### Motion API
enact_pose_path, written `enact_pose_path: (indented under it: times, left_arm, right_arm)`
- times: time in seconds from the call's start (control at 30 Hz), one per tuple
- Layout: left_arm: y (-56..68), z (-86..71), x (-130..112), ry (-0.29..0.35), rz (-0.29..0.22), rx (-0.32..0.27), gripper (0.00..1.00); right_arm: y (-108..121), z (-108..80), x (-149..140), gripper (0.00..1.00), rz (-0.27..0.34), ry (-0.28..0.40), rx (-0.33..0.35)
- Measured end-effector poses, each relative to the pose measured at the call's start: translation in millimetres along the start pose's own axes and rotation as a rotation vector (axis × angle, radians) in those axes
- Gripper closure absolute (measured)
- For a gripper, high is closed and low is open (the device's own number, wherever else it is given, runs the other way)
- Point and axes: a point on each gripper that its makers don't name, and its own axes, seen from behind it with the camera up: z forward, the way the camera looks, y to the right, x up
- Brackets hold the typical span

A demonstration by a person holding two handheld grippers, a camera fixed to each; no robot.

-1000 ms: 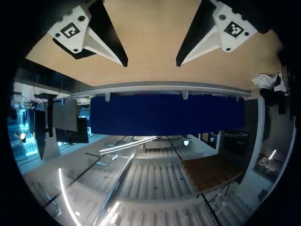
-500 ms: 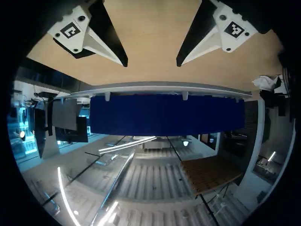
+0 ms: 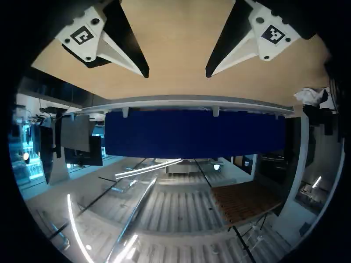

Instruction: Fold towel

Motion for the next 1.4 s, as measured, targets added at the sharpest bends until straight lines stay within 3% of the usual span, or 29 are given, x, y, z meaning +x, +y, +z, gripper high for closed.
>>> enact_pose_path:
  times: [1.4]
  left_arm:
    - [0.2,-3.5,2.0,-0.002,-0.005,-0.001,0.1]
  right_arm:
    - [-3.7,-10.1,6.2,0.0,0.003,-0.001,0.001]
